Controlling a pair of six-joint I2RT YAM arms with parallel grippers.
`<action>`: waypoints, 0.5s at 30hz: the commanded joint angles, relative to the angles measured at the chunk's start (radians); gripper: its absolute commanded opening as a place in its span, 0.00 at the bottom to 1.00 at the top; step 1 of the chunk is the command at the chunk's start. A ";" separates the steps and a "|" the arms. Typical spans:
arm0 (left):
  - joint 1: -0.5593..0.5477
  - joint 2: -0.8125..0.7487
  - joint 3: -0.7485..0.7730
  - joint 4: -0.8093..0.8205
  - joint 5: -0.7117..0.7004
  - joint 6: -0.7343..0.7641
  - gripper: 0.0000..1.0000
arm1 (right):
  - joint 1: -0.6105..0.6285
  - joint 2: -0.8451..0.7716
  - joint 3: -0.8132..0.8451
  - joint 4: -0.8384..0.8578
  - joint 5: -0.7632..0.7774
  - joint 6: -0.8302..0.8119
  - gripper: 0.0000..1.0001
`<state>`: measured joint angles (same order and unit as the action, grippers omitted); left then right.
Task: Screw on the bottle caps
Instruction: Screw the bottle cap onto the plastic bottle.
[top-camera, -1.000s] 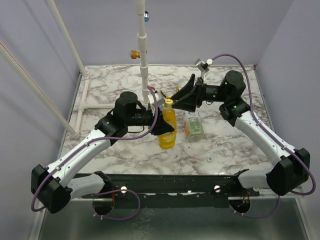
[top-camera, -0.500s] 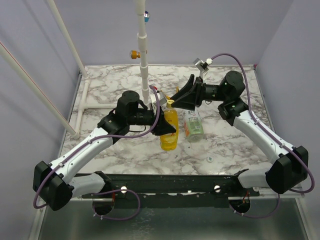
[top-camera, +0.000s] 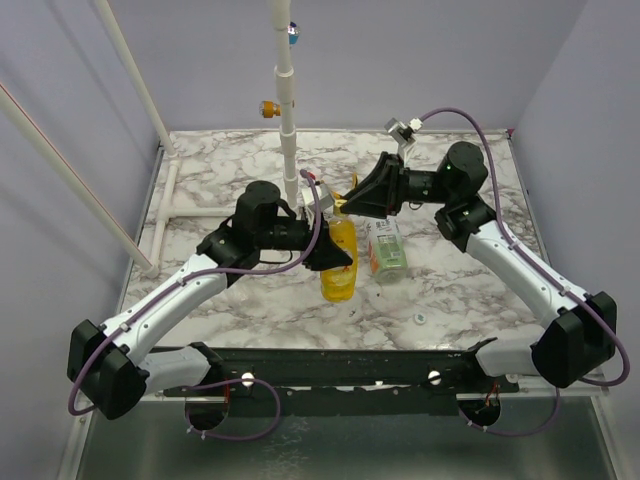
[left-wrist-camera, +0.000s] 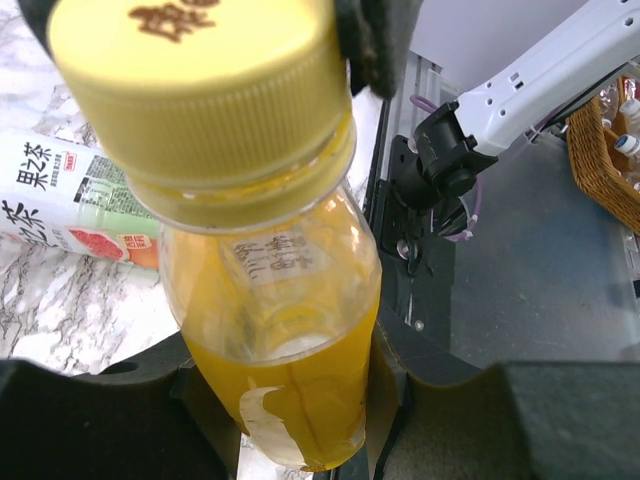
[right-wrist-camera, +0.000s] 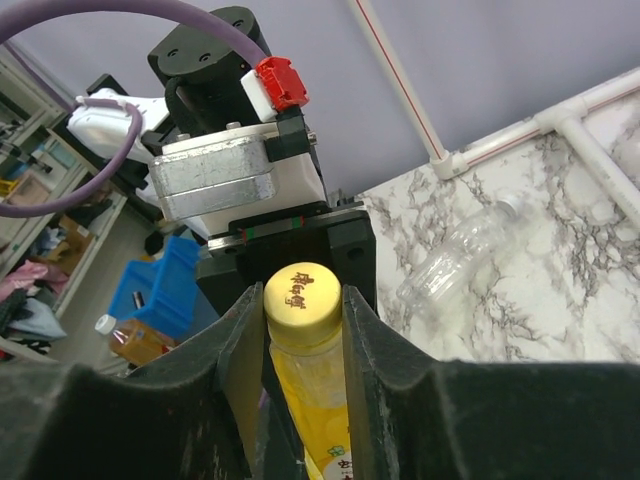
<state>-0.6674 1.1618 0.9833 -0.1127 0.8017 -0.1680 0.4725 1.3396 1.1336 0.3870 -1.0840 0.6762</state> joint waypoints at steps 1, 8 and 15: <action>0.003 0.013 0.021 0.029 0.000 -0.009 0.00 | 0.013 -0.029 0.012 -0.100 0.050 -0.072 0.28; 0.004 0.022 0.037 0.023 -0.157 -0.016 0.00 | 0.039 -0.078 0.048 -0.313 0.237 -0.213 0.21; 0.004 0.042 0.069 0.010 -0.438 -0.020 0.00 | 0.090 -0.098 0.086 -0.485 0.487 -0.282 0.21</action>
<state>-0.6704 1.1904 0.9989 -0.1158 0.6132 -0.1795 0.5316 1.2636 1.1854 0.0578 -0.7601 0.4564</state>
